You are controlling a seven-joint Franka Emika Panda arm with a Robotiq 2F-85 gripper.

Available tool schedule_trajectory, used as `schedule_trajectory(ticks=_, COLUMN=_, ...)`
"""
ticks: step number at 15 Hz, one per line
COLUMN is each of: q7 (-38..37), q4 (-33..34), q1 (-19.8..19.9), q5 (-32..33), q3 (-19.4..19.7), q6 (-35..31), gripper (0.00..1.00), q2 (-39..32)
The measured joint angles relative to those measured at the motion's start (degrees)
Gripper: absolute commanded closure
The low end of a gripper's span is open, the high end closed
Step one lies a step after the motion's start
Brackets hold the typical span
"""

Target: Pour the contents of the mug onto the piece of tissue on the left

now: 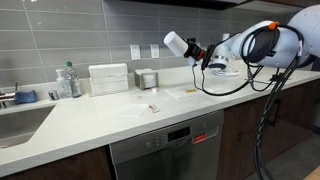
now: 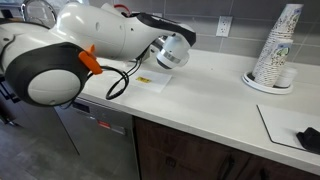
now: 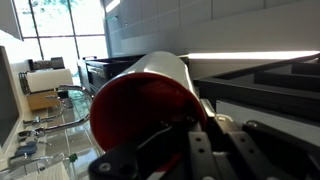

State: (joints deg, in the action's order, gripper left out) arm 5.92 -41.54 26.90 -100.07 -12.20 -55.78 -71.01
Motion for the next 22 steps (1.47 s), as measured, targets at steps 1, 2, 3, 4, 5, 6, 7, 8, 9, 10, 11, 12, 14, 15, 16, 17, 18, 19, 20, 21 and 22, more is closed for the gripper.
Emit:
schedule_trajectory(ticks=1, q7=-0.71, q4=0.0, q1=0.1, q5=-0.47, q3=-0.37, q6=0.03, gripper=0.98, q2=-0.2)
schedule_trajectory(ticks=2, q7=-1.38, q4=0.06, q1=0.21, q5=-0.79, q3=-0.81, q6=0.04, gripper=0.98, q2=-0.46)
schedule_trajectory(ticks=3, q7=-2.18, q4=0.08, q1=0.34, q5=-1.45, q3=-1.48, q6=0.2, gripper=0.98, q2=-0.76)
schedule_trajectory(ticks=4, q7=-2.65, q4=0.09, q1=0.33, q5=-1.85, q3=-1.61, q6=0.25, gripper=0.98, q2=-0.95)
schedule_trajectory(ticks=5, q7=-3.32, q4=0.09, q1=0.43, q5=-2.45, q3=-2.1, q6=0.43, gripper=0.98, q2=-1.16)
schedule_trajectory(ticks=6, q7=-3.91, q4=0.23, q1=0.51, q5=-2.72, q3=-2.45, q6=0.5, gripper=0.98, q2=-1.4)
schedule_trajectory(ticks=7, q7=-4.76, q4=0.27, q1=0.69, q5=-3.57, q3=-3.18, q6=1.02, gripper=0.98, q2=-1.69)
schedule_trajectory(ticks=8, q7=-5.15, q4=0.47, q1=0.66, q5=-3.81, q3=-3.0, q6=0.97, gripper=0.98, q2=-1.88)
schedule_trajectory(ticks=9, q7=-5.71, q4=0.51, q1=0.76, q5=-4.28, q3=-3.24, q6=1.19, gripper=0.98, q2=-2.06)
schedule_trajectory(ticks=10, q7=-6.04, q4=0.66, q1=0.73, q5=-4.41, q3=-2.98, q6=1.1, gripper=0.98, q2=-2.21)
schedule_trajectory(ticks=11, q7=-6.53, q4=0.69, q1=0.81, q5=-4.82, q3=-3.26, q6=1.29, gripper=0.98, q2=-2.38)
schedule_trajectory(ticks=12, q7=-6.76, q4=0.87, q1=0.69, q5=-4.83, q3=-2.84, q6=1.09, gripper=0.98, q2=-2.47)
schedule_trajectory(ticks=14, q7=-7.19, q4=1.1, q1=0.56, q5=-5.1, q3=-2.52, q6=1.04, gripper=0.98, q2=-2.65)
schedule_trajectory(ticks=15, q7=-7.2, q4=1.19, q1=0.51, q5=-5.16, q3=-2.25, q6=1.1, gripper=0.98, q2=-2.64)
schedule_trajectory(ticks=16, q7=-7.14, q4=1.61, q1=0.45, q5=-4.93, q3=-1.77, q6=1.14, gripper=0.98, q2=-2.61)
schedule_trajectory(ticks=17, q7=-6.91, q4=2.58, q1=0.3, q5=-4.45, q3=-0.85, q6=1.38, gripper=0.98, q2=-2.51)
schedule_trajectory(ticks=18, q7=-6.89, q4=3.69, q1=0.24, q5=-3.65, q3=0.17, q6=2.03, gripper=0.98, q2=-2.18)
schedule_trajectory(ticks=19, q7=-6.9, q4=4.98, q1=0.28, q5=-2.65, q3=1.18, q6=2.65, gripper=0.98, q2=-1.61)
schedule_trajectory(ticks=20, q7=-6.98, q4=6.22, q1=0.4, q5=-1.62, q3=2.09, q6=3.36, gripper=0.98, q2=-0.85)
schedule_trajectory(ticks=21, q7=-7.03, q4=7.41, q1=0.59, q5=-0.33, q3=2.91, q6=4.03, gripper=0.98, q2=0.09)
schedule_trajectory(ticks=22, q7=-7.03, q4=8.57, q1=0.78, q5=1.1, q3=3.69, q6=4.63, gripper=0.98, q2=1.06)
